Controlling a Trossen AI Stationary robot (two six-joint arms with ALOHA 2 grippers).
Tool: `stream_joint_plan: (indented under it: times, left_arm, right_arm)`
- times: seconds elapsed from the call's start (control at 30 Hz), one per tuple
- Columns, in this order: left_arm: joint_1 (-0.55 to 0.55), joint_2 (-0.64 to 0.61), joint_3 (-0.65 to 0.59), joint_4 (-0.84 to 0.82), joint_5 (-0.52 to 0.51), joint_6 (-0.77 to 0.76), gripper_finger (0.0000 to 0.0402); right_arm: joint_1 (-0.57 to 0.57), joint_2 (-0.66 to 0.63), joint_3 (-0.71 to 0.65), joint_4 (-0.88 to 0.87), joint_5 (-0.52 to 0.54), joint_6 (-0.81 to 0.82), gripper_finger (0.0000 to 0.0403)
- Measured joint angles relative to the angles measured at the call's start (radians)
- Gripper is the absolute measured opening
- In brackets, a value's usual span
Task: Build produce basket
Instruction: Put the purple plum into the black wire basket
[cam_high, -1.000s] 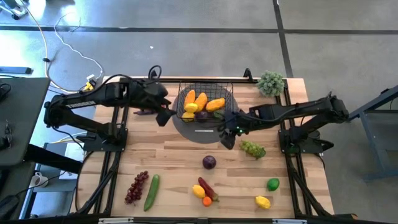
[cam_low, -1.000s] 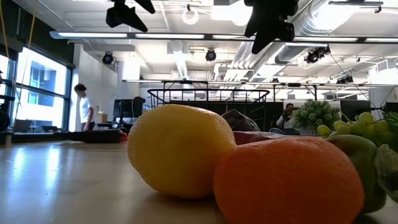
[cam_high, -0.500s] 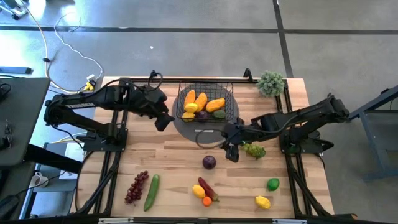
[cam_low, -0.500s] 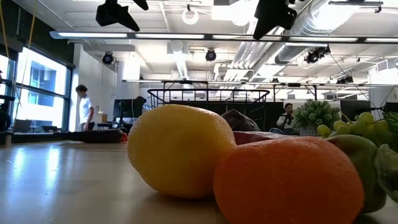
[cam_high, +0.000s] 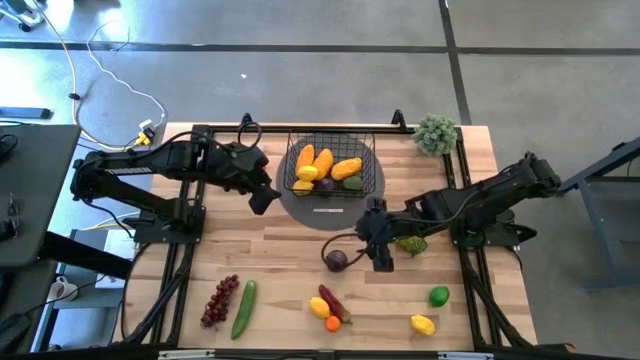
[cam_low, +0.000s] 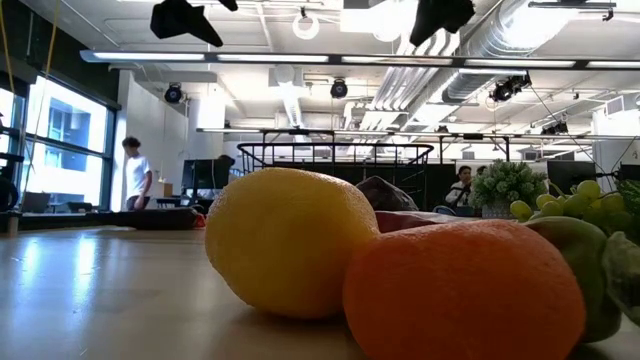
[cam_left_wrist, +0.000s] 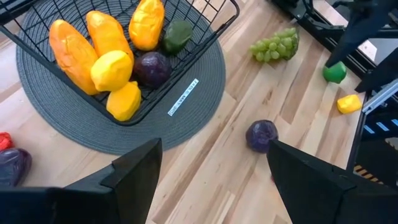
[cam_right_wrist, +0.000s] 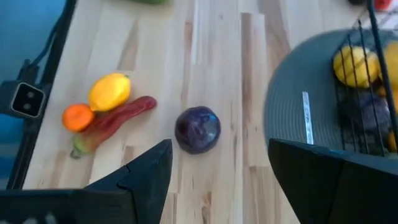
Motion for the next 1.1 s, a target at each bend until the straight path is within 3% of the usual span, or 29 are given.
stream_joint_plan:
  times: [0.47, 1.1]
  left_arm:
    - [-0.001, 0.001, 0.0, -0.001, -0.003, -0.018, 0.0278]
    - [-0.001, 0.001, 0.0, -0.011, -0.002, -0.018, 0.0278]
  right_arm:
    - [0.004, 0.158, 0.0, 0.112, -0.073, -0.126, 0.0248]
    - [0.001, 0.388, 0.0, 0.171, -0.073, -0.046, 0.0248]
